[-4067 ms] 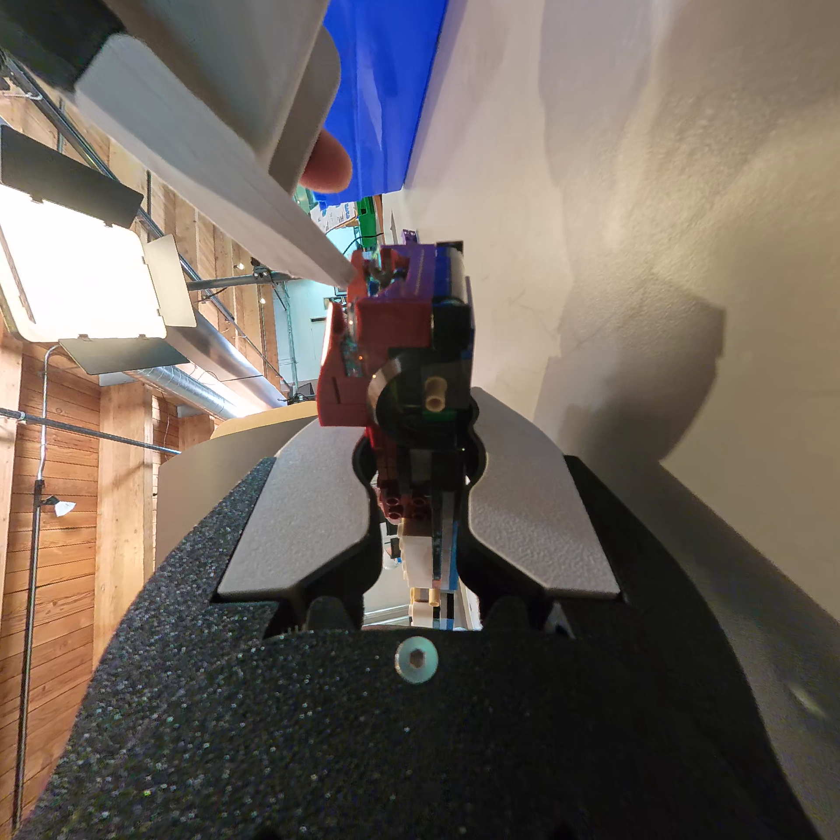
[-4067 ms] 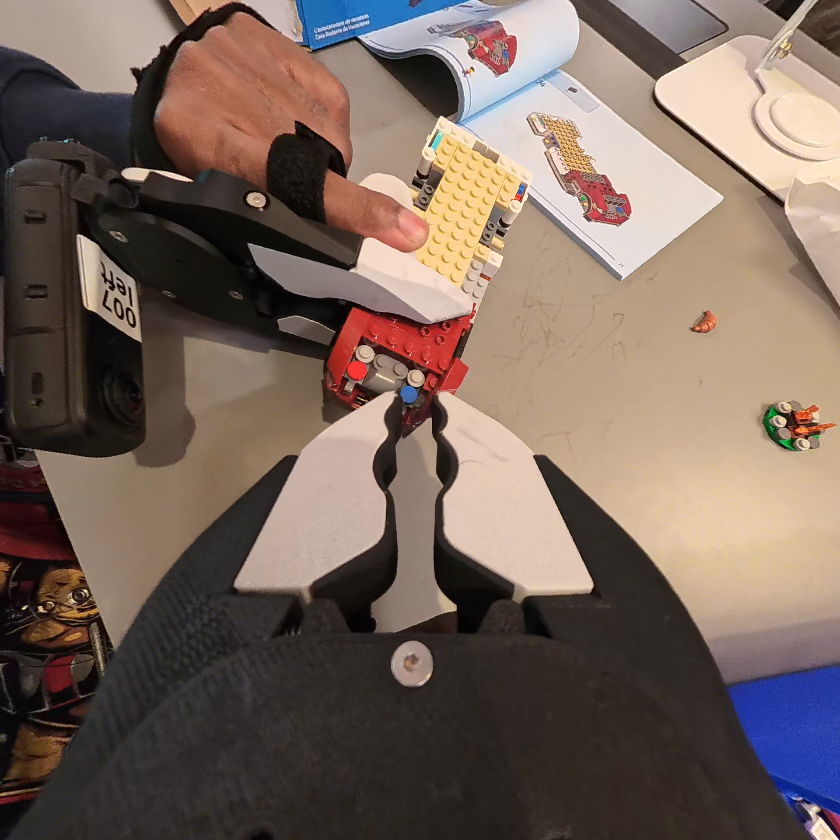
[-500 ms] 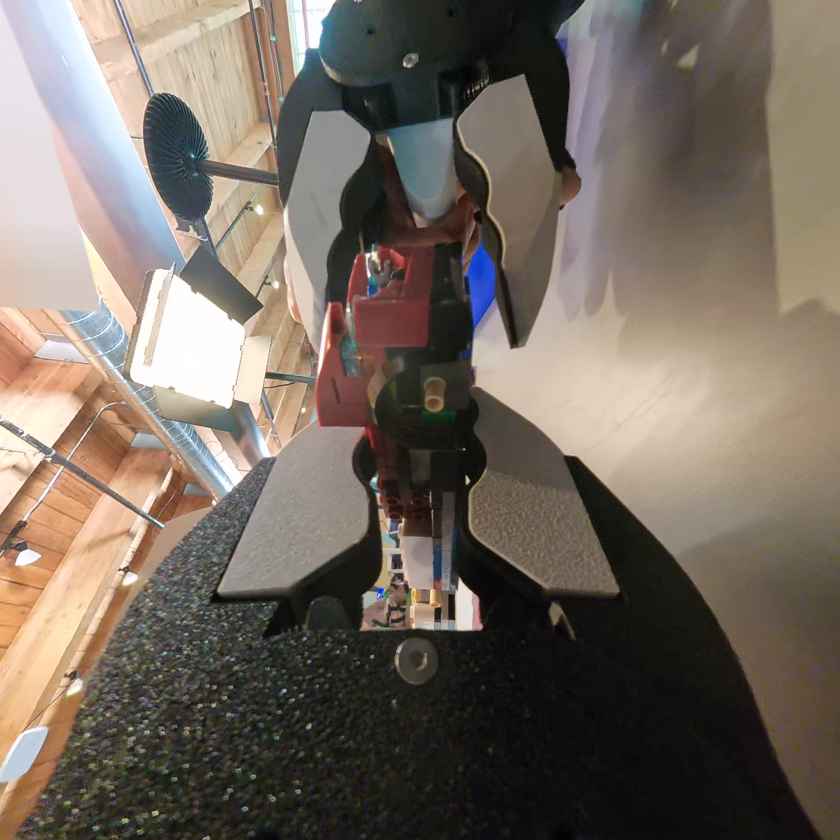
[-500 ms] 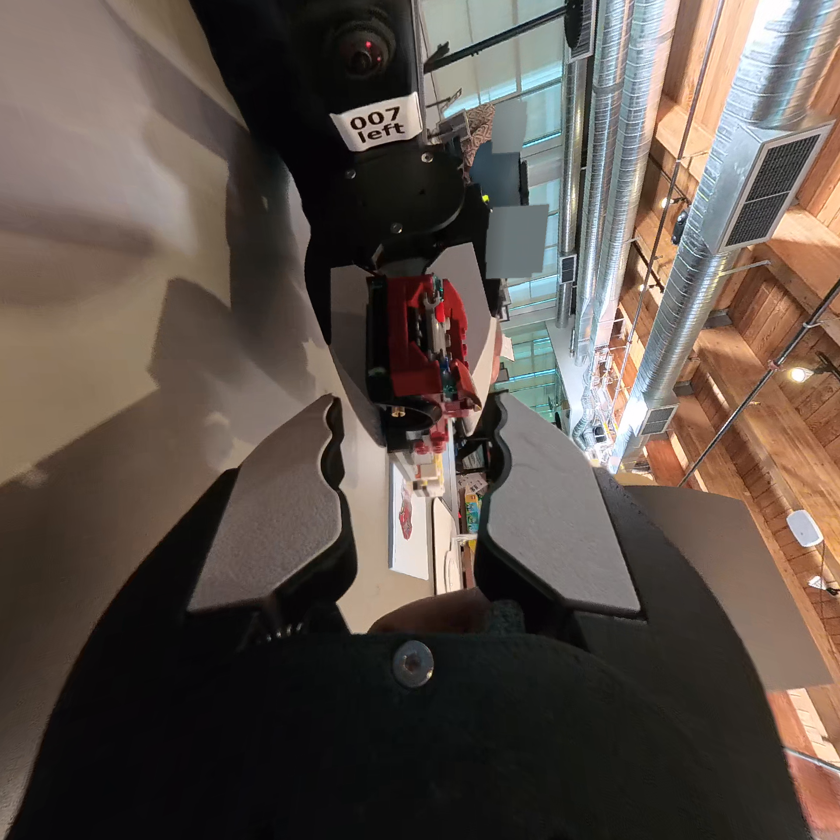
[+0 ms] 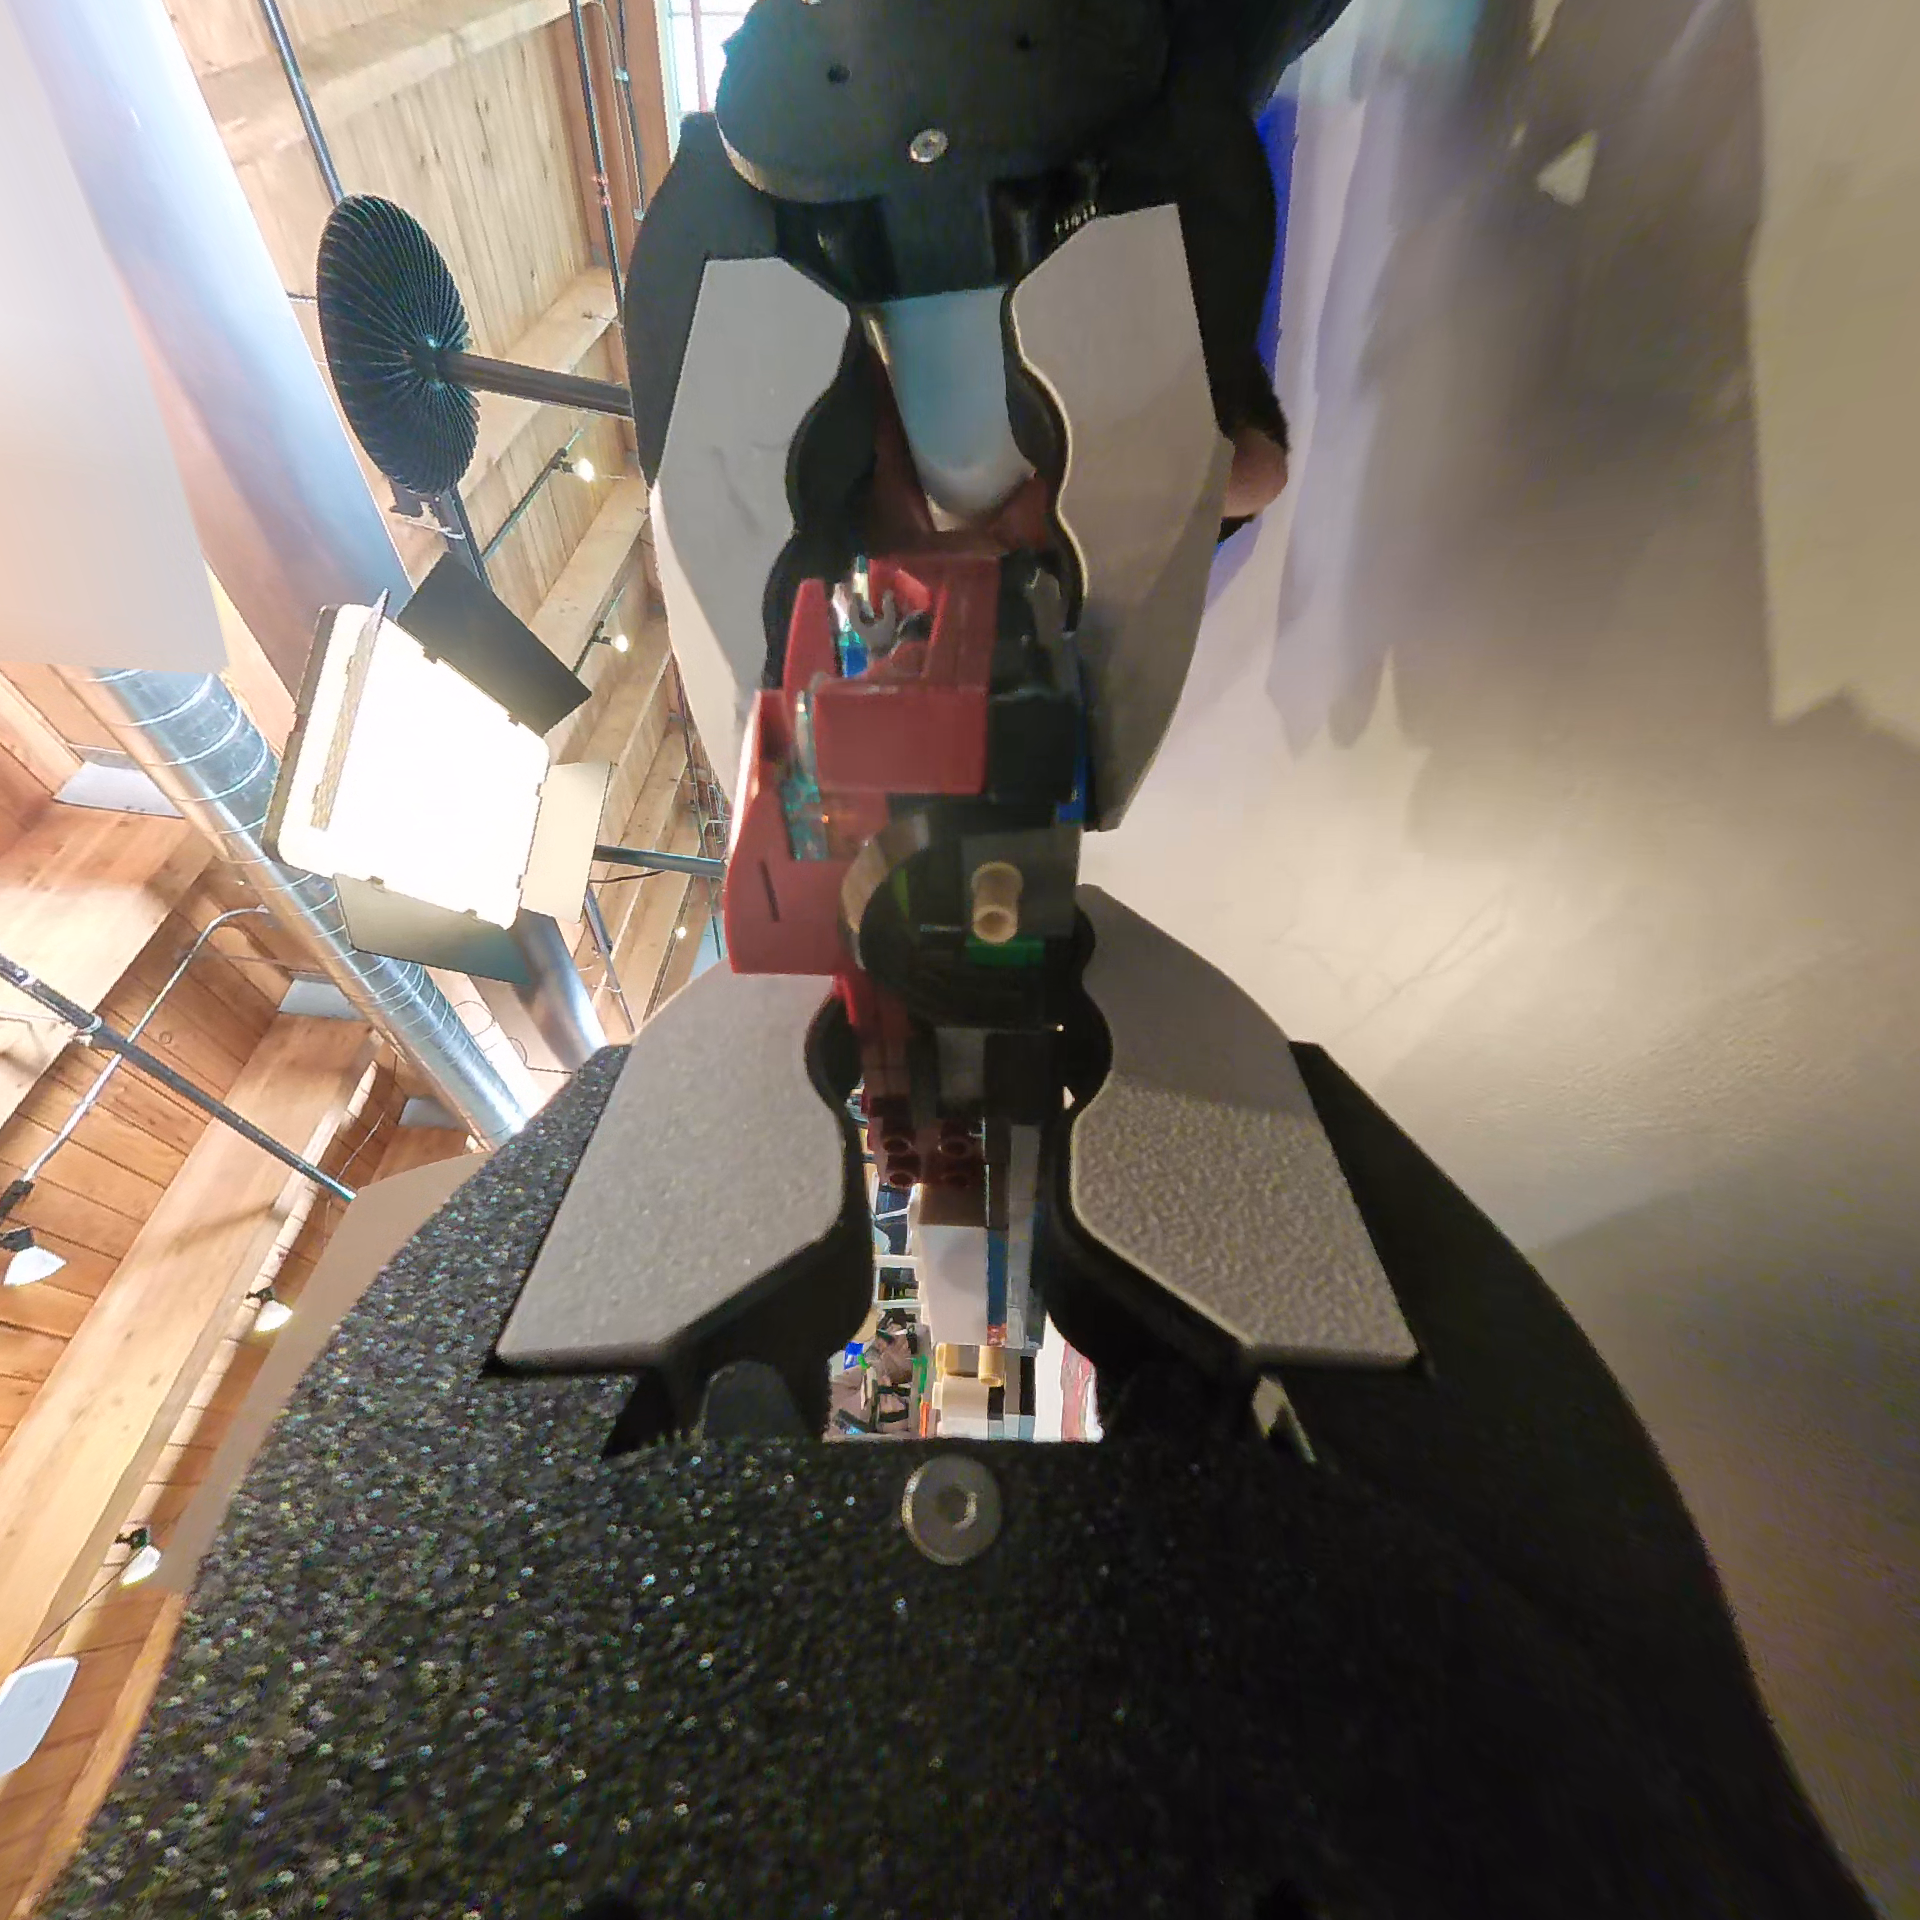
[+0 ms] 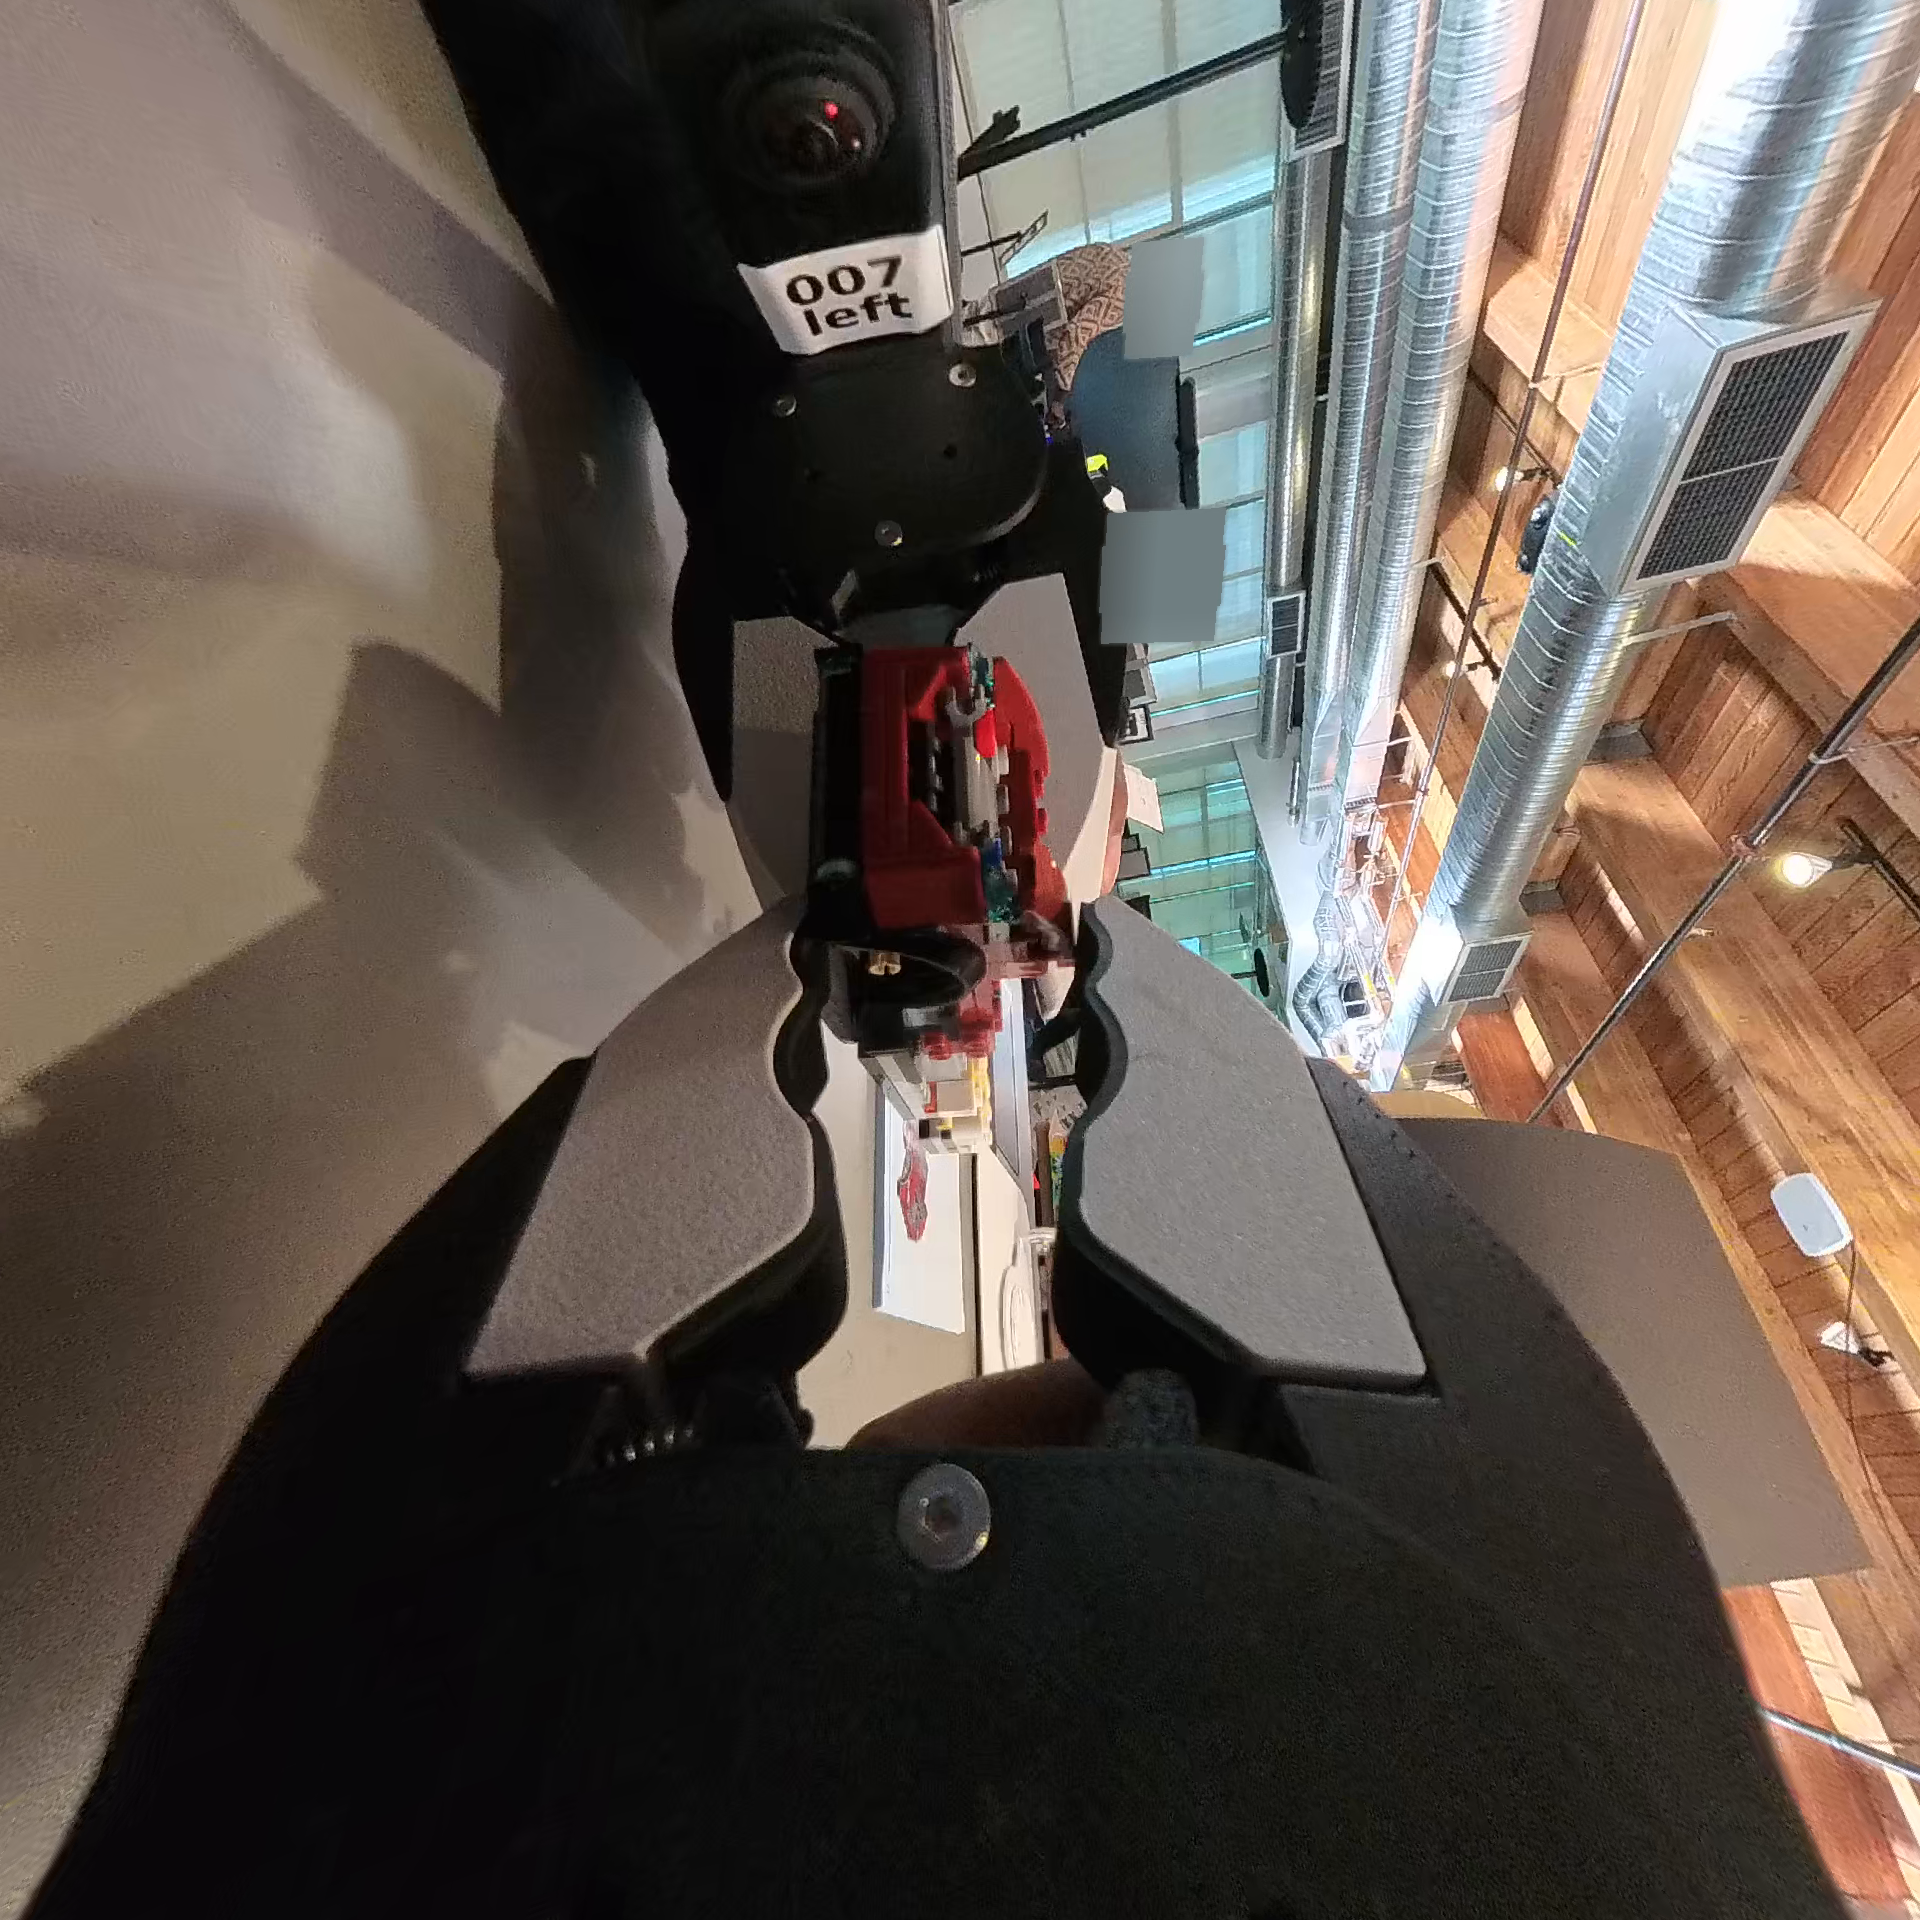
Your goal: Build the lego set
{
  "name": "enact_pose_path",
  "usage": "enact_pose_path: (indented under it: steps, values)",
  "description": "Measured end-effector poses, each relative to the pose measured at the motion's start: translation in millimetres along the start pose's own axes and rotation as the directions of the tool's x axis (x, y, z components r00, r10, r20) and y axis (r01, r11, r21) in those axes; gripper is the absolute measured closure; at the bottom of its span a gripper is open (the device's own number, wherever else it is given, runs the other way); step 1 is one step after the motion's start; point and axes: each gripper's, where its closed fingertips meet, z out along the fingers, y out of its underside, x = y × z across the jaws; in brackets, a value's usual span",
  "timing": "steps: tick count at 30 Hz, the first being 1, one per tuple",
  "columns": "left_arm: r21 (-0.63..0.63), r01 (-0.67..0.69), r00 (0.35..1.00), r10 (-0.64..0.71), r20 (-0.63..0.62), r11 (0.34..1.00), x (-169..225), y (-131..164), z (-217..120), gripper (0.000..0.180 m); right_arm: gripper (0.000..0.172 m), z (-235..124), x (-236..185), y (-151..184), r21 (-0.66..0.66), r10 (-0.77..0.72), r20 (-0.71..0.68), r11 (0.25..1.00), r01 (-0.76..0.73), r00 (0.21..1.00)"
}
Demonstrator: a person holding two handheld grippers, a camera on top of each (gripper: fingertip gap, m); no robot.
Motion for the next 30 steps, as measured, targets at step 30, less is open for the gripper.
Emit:
enact_pose_path:
  steps: [30]
  values:
    - [-0.008,0.016,0.99,-0.017,-0.139,1.0,11,-4,-3,0.145,0.136,-5,-7,0,0.007,-0.075,0.037,0.997,0.075,0.997]
